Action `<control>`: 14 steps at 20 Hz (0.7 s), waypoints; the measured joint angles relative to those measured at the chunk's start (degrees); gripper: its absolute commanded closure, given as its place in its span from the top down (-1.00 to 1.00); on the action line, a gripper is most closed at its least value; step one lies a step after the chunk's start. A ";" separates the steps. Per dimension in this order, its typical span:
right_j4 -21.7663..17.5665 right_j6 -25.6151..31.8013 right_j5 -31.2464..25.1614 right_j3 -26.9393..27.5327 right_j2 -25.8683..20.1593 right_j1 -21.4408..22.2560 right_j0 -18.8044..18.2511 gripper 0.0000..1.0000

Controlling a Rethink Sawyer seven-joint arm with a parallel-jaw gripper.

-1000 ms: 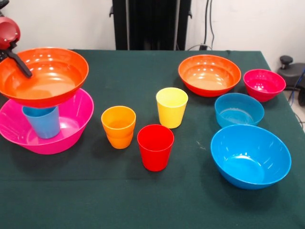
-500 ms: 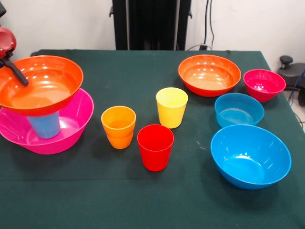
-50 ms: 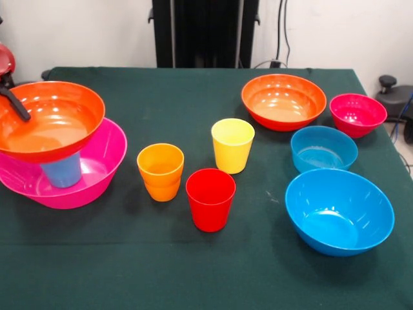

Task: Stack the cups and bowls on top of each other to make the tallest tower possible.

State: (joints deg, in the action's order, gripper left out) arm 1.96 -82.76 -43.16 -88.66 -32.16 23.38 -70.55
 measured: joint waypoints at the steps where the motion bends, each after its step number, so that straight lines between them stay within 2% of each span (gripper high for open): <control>1: 0.00 0.00 0.01 0.06 0.00 0.00 -0.01 -1.00; 14: -0.01 0.00 -1.61 0.08 0.00 0.00 -0.08 -1.00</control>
State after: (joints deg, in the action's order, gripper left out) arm 1.95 -82.76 -44.77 -88.58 -32.17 23.38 -70.63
